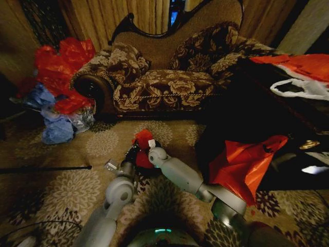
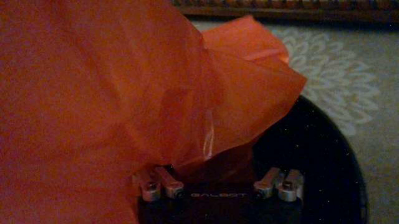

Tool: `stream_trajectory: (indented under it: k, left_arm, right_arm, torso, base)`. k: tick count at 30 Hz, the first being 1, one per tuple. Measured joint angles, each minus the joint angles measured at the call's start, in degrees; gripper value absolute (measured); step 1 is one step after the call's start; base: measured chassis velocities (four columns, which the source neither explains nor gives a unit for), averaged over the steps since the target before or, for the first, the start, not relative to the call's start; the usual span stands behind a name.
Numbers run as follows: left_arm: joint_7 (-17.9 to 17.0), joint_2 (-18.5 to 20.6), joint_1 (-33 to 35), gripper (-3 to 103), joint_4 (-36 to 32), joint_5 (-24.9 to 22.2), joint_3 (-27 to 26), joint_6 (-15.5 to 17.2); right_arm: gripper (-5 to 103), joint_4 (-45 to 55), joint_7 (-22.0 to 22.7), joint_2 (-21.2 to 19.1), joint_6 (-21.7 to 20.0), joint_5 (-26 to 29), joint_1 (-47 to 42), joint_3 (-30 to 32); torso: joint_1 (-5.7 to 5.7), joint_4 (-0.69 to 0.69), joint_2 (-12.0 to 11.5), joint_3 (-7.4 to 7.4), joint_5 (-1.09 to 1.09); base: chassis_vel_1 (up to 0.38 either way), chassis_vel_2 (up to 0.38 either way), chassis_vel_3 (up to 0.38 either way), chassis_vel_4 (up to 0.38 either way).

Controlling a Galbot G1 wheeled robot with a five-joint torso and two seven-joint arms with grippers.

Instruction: Place a garbage bag over the trash bin.

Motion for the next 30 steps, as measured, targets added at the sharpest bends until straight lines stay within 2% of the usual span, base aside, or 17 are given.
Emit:
stream_trajectory:
  k: [1,5,7,13,19,29,30]
  left_arm:
    - [0.0,0.0,0.0,0,0.0,0.0,0.0,0.0]
    - [0.0,-0.1,0.4,0,-0.3,0.0,-0.1,0.0]
    - [0.0,-0.1,0.5,0,-0.4,0.0,-0.2,0.0]
    - [0.2,0.3,0.7,0,-0.7,0.0,-1.1,0.0]
    - [0.4,0.7,1.5,0,-0.9,-0.1,-1.7,0.0]
    - [0.7,0.3,1.5,0,0.3,-0.1,-0.6,0.0]
    - [0.8,0.3,1.6,0,0.5,-0.1,-0.3,0.1]
  right_arm:
    - [78,0.0,0.0,0.0,0.0,0.0,0.0,0.0]
    - [97,3.9,0.9,-2.8,-1.6,0.0,-0.2,0.0]
    - [99,5.8,1.0,-4.2,-1.7,-0.1,-0.5,0.1]
    - [100,10.7,3.9,-7.7,-2.0,1.0,-1.1,1.7]
    - [100,12.8,4.2,-9.7,-2.2,1.3,-0.8,4.1]
    - [99,16.2,1.8,-11.6,-2.2,0.6,2.3,7.6]
    - [95,15.9,1.0,-11.2,-2.2,0.2,3.3,8.3]
  torso:
    - [0.00,0.00,0.0,0.00,0.00]
    - [0.00,0.01,0.0,0.00,0.00]
    - [0.00,0.01,0.0,0.00,0.01]
    - [0.00,0.00,0.0,-0.01,0.01]
    - [0.00,0.00,0.0,-0.01,0.00]
    - [0.00,0.00,0.0,-0.01,0.00]
    - [0.00,0.01,0.0,-0.01,-0.01]
  base:
    - [0.000,0.000,0.000,0.000]
    - [0.000,0.000,0.000,0.000]
    - [0.000,0.000,0.000,0.000]
    - [0.000,0.000,0.000,0.000]
    - [0.000,0.000,0.000,0.000]
    - [0.000,0.000,0.000,0.000]
    - [0.000,0.000,0.000,0.000]
